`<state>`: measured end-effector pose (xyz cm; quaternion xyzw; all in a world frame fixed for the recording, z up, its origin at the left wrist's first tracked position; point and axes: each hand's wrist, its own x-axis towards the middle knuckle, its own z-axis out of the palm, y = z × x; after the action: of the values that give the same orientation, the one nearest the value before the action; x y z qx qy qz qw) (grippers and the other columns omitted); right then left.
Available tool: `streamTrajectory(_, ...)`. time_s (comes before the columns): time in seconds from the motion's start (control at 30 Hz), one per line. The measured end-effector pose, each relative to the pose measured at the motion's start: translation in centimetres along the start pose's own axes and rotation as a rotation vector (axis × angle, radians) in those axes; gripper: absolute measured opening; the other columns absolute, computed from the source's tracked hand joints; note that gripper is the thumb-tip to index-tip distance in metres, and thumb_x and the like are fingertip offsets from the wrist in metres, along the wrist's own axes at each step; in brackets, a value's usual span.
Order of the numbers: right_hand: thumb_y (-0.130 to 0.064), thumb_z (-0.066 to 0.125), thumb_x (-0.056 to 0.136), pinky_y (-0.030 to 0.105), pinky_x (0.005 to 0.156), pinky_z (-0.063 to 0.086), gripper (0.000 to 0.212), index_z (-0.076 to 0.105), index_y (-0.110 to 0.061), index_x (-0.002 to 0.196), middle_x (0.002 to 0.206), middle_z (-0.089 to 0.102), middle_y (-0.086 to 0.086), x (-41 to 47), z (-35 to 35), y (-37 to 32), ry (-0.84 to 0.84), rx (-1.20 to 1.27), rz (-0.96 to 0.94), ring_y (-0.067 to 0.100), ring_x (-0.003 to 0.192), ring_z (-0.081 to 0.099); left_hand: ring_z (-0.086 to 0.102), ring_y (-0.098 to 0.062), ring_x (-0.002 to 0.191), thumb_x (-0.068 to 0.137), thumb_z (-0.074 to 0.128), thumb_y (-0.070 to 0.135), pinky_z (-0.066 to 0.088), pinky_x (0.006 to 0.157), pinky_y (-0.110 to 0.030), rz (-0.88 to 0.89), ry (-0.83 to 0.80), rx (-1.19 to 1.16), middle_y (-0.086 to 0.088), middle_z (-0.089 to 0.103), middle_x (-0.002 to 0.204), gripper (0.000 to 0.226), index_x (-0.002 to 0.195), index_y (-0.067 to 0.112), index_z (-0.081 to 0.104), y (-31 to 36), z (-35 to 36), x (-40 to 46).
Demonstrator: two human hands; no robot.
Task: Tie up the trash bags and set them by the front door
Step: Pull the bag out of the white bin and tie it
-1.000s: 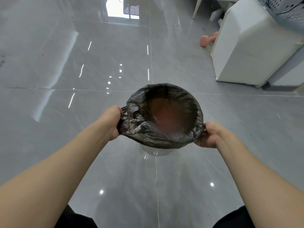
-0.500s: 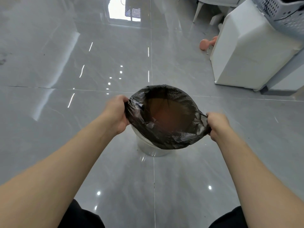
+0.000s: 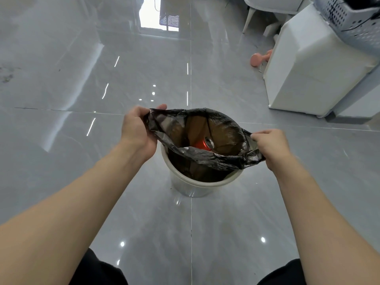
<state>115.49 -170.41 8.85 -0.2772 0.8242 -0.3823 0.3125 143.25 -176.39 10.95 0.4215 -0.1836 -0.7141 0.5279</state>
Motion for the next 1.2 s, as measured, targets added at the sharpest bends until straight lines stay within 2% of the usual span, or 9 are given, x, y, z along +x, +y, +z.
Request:
streamTrajectory(0.2, -0.019, 0.054, 0.096, 0.030, 0.062, 0.046, 0.019, 0.054, -0.017, 0.077, 0.070, 0.055, 0.003, 0.0, 0.1, -0.4, -0.044, 0.192, 0.018, 0.019, 0.062, 0.053, 0.065, -0.033, 0.089, 0.086, 0.035, 0.019, 0.054, 0.087, -0.038, -0.016, -0.027, -0.116, -0.016, 0.070, 0.097, 0.034, 0.098, -0.004, 0.058, 0.6, 0.0, -0.3)
streamTrajectory(0.43, -0.023, 0.038, 0.102, 0.037, 0.080, 0.056, 0.025, 0.058, -0.008, 0.101, 0.093, 0.071, 0.012, 0.0, -0.5, -1.6, -0.263, 0.869, 0.189, 0.024, 0.085, 0.068, 0.069, -0.033, 0.078, 0.087, 0.036, 0.019, 0.056, 0.085, -0.040, -0.034, -0.041, -0.158, -0.015, 0.073, 0.085, 0.047, 0.062, -0.002, 0.070, 0.7, 0.4, -1.0)
streamTrajectory(0.63, -0.025, 0.035, 0.099, 0.028, 0.068, 0.057, 0.037, 0.065, -0.004, 0.090, 0.076, 0.072, 0.008, -0.6, -0.6, -1.9, -0.334, 1.052, 0.164, 0.021, 0.074, 0.069, 0.070, -0.034, 0.087, 0.087, 0.036, 0.019, 0.056, 0.083, -0.039, -0.031, -0.069, -0.209, -0.018, 0.072, 0.094, 0.046, 0.070, -0.004, 0.071, 0.7, 0.4, -0.7)
streamTrajectory(0.73, -0.021, 0.040, 0.093, 0.028, 0.070, 0.054, 0.030, 0.064, -0.005, 0.086, 0.080, 0.071, 0.010, -0.7, -0.8, -1.9, -0.316, 1.102, 0.155, 0.021, 0.074, 0.070, 0.067, -0.037, 0.101, 0.087, 0.036, 0.020, 0.056, 0.083, -0.039, -0.039, -0.082, -0.238, -0.023, 0.068, 0.106, 0.040, 0.094, -0.007, 0.064, 0.9, 0.3, -0.7)
streamTrajectory(0.87, -0.016, 0.047, 0.073, 0.030, 0.076, 0.049, 0.026, 0.060, -0.011, 0.052, 0.067, 0.064, 0.010, -0.8, -1.1, -2.0, -0.274, 1.146, 0.162, 0.024, 0.066, 0.062, 0.066, -0.032, 0.072, 0.087, 0.036, 0.019, 0.054, 0.079, -0.036, -0.004, -0.044, -0.169, -0.013, 0.062, 0.069, 0.034, 0.064, 0.003, 0.056, 1.1, 0.6, -1.0)
streamTrajectory(0.93, -0.015, 0.041, 0.086, 0.024, 0.060, 0.041, 0.034, 0.044, -0.016, 0.053, 0.052, 0.049, 0.000, -0.7, -1.2, -2.0, -0.161, 1.154, 0.194, 0.016, 0.048, 0.049, 0.050, -0.024, 0.052, 0.085, 0.040, 0.022, 0.049, 0.069, -0.032, -0.006, -0.005, -0.040, -0.005, 0.045, 0.058, 0.024, 0.063, 0.012, 0.041, 1.1, 0.7, -1.1)
streamTrajectory(1.03, -0.014, 0.043, 0.088, 0.021, 0.044, 0.025, 0.029, 0.032, -0.019, 0.061, 0.052, 0.030, -0.005, -0.2, -1.1, -1.6, 0.066, 0.999, 0.198, 0.010, 0.036, 0.026, 0.027, -0.018, 0.042, 0.084, 0.043, 0.022, 0.038, 0.053, -0.029, 0.110, 0.097, 0.449, -0.002, 0.034, 0.053, 0.023, 0.063, 0.017, 0.036, 0.5, 0.1, -0.4)
streamTrajectory(1.13, -0.018, 0.044, 0.083, 0.021, 0.041, 0.026, 0.023, 0.034, -0.018, 0.062, 0.056, 0.027, -0.001, 0.2, -1.3, -1.0, 0.230, 0.617, 0.164, 0.014, 0.034, 0.025, 0.035, -0.021, 0.054, 0.082, 0.045, 0.023, 0.038, 0.055, -0.034, 0.253, 0.158, 0.877, -0.005, 0.040, 0.064, 0.011, 0.076, 0.014, 0.046, 0.1, -0.5, -0.2)
streamTrajectory(1.2, -0.023, 0.043, 0.081, 0.027, 0.047, 0.026, 0.022, 0.035, -0.018, 0.061, 0.059, 0.032, 0.000, 0.1, -1.6, -0.6, 0.288, 0.297, 0.093, 0.023, 0.048, 0.036, 0.045, -0.021, 0.063, 0.084, 0.046, 0.032, 0.038, 0.058, -0.031, 0.273, 0.200, 1.141, -0.001, 0.048, 0.073, 0.018, 0.090, 0.014, 0.047, 0.2, -0.9, -0.3)
